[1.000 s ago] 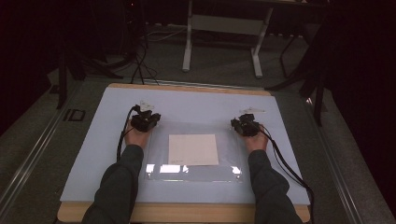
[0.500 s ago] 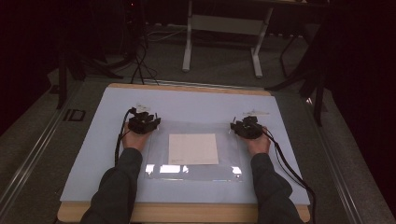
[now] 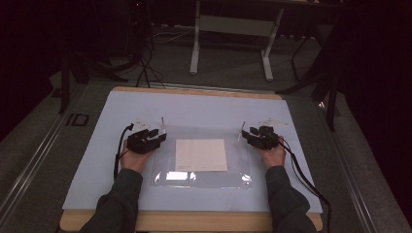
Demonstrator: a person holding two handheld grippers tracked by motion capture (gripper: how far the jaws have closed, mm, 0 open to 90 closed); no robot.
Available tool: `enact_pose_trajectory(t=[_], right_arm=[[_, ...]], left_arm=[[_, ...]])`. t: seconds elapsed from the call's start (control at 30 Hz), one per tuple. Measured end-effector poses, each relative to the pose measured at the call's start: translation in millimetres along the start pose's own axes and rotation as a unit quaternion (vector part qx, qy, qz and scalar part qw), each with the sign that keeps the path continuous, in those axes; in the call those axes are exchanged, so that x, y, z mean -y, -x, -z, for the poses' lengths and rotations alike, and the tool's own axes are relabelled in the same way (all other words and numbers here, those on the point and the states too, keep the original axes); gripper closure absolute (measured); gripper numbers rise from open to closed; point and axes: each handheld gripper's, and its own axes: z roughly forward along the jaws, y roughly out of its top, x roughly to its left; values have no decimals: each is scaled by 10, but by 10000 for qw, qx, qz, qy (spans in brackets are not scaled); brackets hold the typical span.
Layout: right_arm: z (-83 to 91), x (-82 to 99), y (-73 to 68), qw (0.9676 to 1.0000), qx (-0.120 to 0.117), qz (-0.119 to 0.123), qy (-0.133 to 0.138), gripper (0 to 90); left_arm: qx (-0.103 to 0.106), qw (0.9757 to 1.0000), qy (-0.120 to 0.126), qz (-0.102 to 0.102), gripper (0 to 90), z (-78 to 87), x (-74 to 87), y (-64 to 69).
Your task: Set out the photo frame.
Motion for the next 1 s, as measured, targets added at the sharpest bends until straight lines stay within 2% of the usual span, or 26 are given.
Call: enact_pose_trajectory(t=[0.03, 0.07, 0.1, 0.13, 0.27, 0.4, 0.43, 0.47, 0.5, 0.53, 0.6, 0.67, 0.73, 0.83, 0.93, 1.0], right_arm=[[-14, -4, 20, 10000, -2, -23, 3, 566], [-14, -4, 20, 10000, -2, -23, 3, 566], [-31, -5, 39, 10000, 15, -30, -4, 585], [-66, -3, 72, 10000, 55, -58, 3, 620], [-104, -2, 79, 9999, 74, -84, 91, 683], [-127, -28, 33, 9996, 113, -58, 252, 769], [-133, -40, 23, 9995, 139, -71, 273, 785], [-133, -40, 23, 9995, 139, -71, 273, 785], [-140, -53, 16, 9994, 170, -76, 287, 790], [-158, -78, 0, 9995, 166, -84, 267, 803], [-175, -94, -6, 9994, 218, -87, 245, 803], [-190, -107, -13, 9994, 220, -81, 251, 807], [-206, -119, -23, 9995, 207, -80, 236, 815], [-230, -141, -32, 9995, 254, -72, 192, 835], [-239, -149, -39, 9994, 288, -31, 176, 840], [-241, -152, -45, 9994, 313, -11, 166, 840]], left_arm=[[34, 10000, -22, -87, 567, 18, 21, 45], [34, 10000, -22, -87, 567, 18, 21, 45], [90, 9998, 2, -195, 567, 50, 53, 107], [80, 9997, 32, -220, 570, 56, 59, 125], [22, 9997, 86, -247, 594, 55, 43, 111], [-260, 9993, 149, -217, 631, -18, -54, -10], [-365, 9991, 186, -139, 647, -43, -80, -48], [-365, 9991, 186, -139, 666, -43, -80, -48], [-552, 9982, 212, 47, 666, -105, -135, -131], [-648, 9976, 204, 110, 693, -144, -158, -170], [-731, 9968, 165, 267, 694, -239, -208, -244], [-730, 9968, 123, 303, 694, -314, -251, -282], [-770, 9966, 108, 262, 694, -376, -284, -293], [-757, 9971, -20, 98, 719, -470, -329, -302], [-877, 9960, -118, 73, 804, -516, -348, -305], [-862, 9962, -103, 95, 837, -522, -353, -315]])
